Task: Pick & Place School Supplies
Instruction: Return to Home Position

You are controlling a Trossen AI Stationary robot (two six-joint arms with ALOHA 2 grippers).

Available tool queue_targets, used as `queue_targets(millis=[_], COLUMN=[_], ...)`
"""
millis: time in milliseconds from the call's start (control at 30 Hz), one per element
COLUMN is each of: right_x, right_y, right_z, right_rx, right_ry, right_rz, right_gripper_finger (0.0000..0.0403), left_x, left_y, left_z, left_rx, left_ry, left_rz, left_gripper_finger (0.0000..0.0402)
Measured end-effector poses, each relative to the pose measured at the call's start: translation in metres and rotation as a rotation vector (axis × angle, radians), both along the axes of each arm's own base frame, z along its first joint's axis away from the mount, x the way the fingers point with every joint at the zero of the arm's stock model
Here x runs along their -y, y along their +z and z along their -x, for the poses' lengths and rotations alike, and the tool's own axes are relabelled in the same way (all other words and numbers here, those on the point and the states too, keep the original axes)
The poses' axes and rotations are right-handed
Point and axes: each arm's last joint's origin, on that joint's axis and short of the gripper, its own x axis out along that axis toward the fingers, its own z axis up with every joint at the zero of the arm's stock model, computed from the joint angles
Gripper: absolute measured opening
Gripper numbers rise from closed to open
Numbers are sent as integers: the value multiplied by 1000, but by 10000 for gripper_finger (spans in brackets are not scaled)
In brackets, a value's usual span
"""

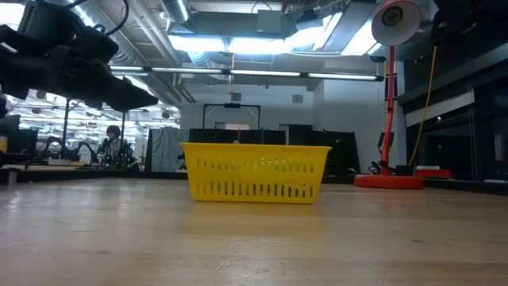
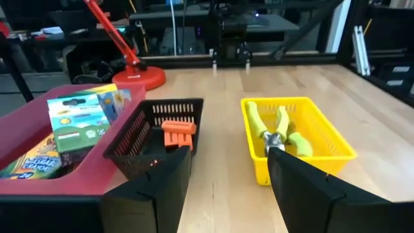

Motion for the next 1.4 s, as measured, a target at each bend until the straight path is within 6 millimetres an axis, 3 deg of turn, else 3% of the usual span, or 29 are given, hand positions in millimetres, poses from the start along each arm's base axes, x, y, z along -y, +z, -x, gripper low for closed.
queue_targets(millis=[367,600,933,1200,1400], right_x=[1,1,1,-1,-2], right_y=[1,1,1,1,0], right_z=[0,0,0,0,0], right_rx=[3,7,16,13,-100], right_ry=[-16,-16,-17,20,57], right_rz=[-13,-13,-7,3,20], right_gripper_finger=[150,150,150,150,150], left_x=[9,20,31,27,27], left_y=[7,16,13,11,11], left_z=[19,32,30,27,27], left_rx=[47,172,134,95,96], left_ry=[-7,6,-52,11,6], left_rz=[26,6,26,-161,-146], left_gripper_finger=[203,199,198,198,198])
